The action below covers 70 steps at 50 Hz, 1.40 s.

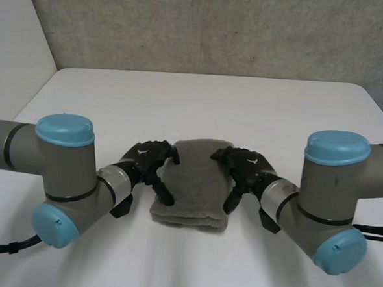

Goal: Fold the towel.

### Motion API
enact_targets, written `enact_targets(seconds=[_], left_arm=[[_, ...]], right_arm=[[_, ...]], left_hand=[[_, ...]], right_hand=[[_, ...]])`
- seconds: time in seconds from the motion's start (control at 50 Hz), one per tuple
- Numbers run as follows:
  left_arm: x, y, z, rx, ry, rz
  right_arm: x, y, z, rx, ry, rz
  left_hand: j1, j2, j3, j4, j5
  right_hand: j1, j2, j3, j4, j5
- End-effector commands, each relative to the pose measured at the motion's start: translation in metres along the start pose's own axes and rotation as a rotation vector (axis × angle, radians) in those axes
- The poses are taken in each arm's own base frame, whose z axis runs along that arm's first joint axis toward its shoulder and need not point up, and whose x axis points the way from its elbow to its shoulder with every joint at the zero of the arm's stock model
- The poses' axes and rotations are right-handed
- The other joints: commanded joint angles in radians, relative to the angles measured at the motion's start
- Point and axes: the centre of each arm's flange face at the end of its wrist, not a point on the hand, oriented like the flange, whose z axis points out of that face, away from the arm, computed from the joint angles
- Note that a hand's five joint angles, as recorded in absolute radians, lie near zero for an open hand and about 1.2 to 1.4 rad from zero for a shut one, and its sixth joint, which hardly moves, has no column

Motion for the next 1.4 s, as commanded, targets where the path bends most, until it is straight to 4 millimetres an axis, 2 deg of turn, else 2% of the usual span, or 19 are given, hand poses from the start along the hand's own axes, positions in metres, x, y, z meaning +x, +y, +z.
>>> enact_targets(seconds=[0.02, 0.18, 0.26, 0.3, 0.32, 0.36, 0.38, 0.4, 0.42, 0.46, 0.48, 0.5, 0.52, 0.56, 0.58, 0.62, 0.78, 0.96, 1.4], left_arm=[[-0.002, 0.009, -0.006, -0.029, -0.006, -0.012], [-0.003, 0.006, -0.008, -0.021, -0.007, -0.011], [-0.001, -0.012, -0.012, 0.029, -0.005, 0.000], [0.002, -0.037, -0.018, 0.100, -0.003, 0.017], [0.002, -0.037, -0.018, 0.100, -0.003, 0.017], [0.005, -0.062, -0.026, 0.173, 0.002, 0.029], [0.005, -0.062, -0.026, 0.174, 0.002, 0.029], [0.007, -0.072, -0.030, 0.199, 0.002, 0.033], [0.007, -0.072, -0.030, 0.199, 0.002, 0.033], [0.008, -0.092, -0.040, 0.244, -0.006, 0.034], [0.008, -0.092, -0.040, 0.244, -0.007, 0.034], [0.006, -0.100, -0.045, 0.257, -0.023, 0.032], [0.004, -0.108, -0.050, 0.268, -0.043, 0.030], [0.001, -0.114, -0.055, 0.273, -0.070, 0.027], [-0.001, -0.120, -0.060, 0.278, -0.096, 0.027], [-0.004, -0.124, -0.065, 0.278, -0.122, 0.021], [-0.026, -0.144, -0.086, 0.283, -0.235, -0.014], [-0.023, -0.152, -0.099, 0.248, -0.241, -0.047], [-0.017, -0.162, -0.114, 0.294, -0.239, -0.058]], right_arm=[[-0.007, 0.000, 0.010, 0.008, -0.014, 0.006], [-0.005, 0.001, 0.008, -0.018, 0.002, 0.005], [-0.005, -0.008, 0.004, -0.003, 0.003, 0.003], [-0.006, -0.016, 0.000, 0.015, 0.000, -0.001], [-0.006, -0.024, -0.004, 0.032, 0.002, -0.005], [-0.006, -0.033, -0.009, 0.049, 0.004, -0.010], [-0.006, -0.041, -0.014, 0.066, 0.008, -0.018], [-0.006, -0.052, -0.019, 0.089, 0.016, -0.031], [-0.006, -0.052, -0.019, 0.089, 0.017, -0.032], [-0.007, -0.074, -0.034, 0.139, 0.033, -0.060], [-0.007, -0.074, -0.034, 0.139, 0.033, -0.060], [-0.007, -0.086, -0.041, 0.167, 0.055, -0.066], [-0.007, -0.086, -0.041, 0.167, 0.056, -0.066], [-0.003, -0.111, -0.056, 0.235, 0.125, -0.066], [-0.003, -0.111, -0.056, 0.235, 0.125, -0.066], [0.005, -0.130, -0.070, 0.294, 0.207, -0.061], [0.016, -0.154, -0.096, 0.376, 0.329, -0.055], [0.017, -0.160, -0.104, 0.368, 0.336, -0.055], [0.014, -0.163, -0.110, 0.371, 0.334, -0.054]], left_hand=[[-0.070, -0.061, -0.068, -0.070, -0.043], [-0.073, -0.064, -0.071, -0.073, -0.046], [-0.073, -0.064, -0.071, -0.073, -0.046], [-0.073, -0.064, -0.071, -0.073, -0.046], [-0.073, -0.064, -0.071, -0.073, -0.046], [-0.076, -0.067, -0.074, -0.076, -0.049], [-0.076, -0.067, -0.074, -0.076, -0.049], [-0.076, -0.067, -0.074, -0.076, -0.049], [-0.076, -0.067, -0.074, -0.076, -0.049], [-0.076, -0.067, -0.074, -0.076, -0.049], [-0.076, -0.067, -0.074, -0.076, -0.049], [-0.076, -0.067, -0.074, -0.076, -0.049], [-0.076, -0.067, -0.074, -0.076, -0.049], [-0.076, -0.067, -0.074, -0.076, -0.049], [-0.076, -0.067, -0.074, -0.076, -0.049], [-0.079, -0.070, -0.076, -0.078, -0.052], [-0.076, -0.067, -0.074, -0.076, -0.049], [-0.076, -0.067, -0.074, -0.076, -0.049], [-0.076, -0.067, -0.074, -0.076, -0.049]], right_hand=[[-0.045, -0.071, -0.065, -0.082, -0.061], [-0.045, -0.071, -0.065, -0.082, -0.061], [-0.045, -0.071, -0.065, -0.082, -0.061], [-0.045, -0.071, -0.065, -0.082, -0.061], [-0.045, -0.071, -0.065, -0.082, -0.061], [-0.045, -0.071, -0.065, -0.082, -0.061], [-0.045, -0.071, -0.065, -0.082, -0.061], [-0.045, -0.071, -0.065, -0.082, -0.061], [-0.045, -0.071, -0.065, -0.082, -0.061], [-0.045, -0.071, -0.065, -0.082, -0.061], [-0.045, -0.071, -0.065, -0.082, -0.061], [-0.045, -0.071, -0.065, -0.082, -0.061], [-0.045, -0.071, -0.065, -0.082, -0.061], [-0.045, -0.071, -0.065, -0.082, -0.061], [-0.045, -0.071, -0.065, -0.082, -0.061], [-0.045, -0.071, -0.065, -0.082, -0.061], [-0.045, -0.071, -0.065, -0.082, -0.061], [-0.045, -0.071, -0.065, -0.082, -0.061], [-0.045, -0.071, -0.065, -0.082, -0.061]])
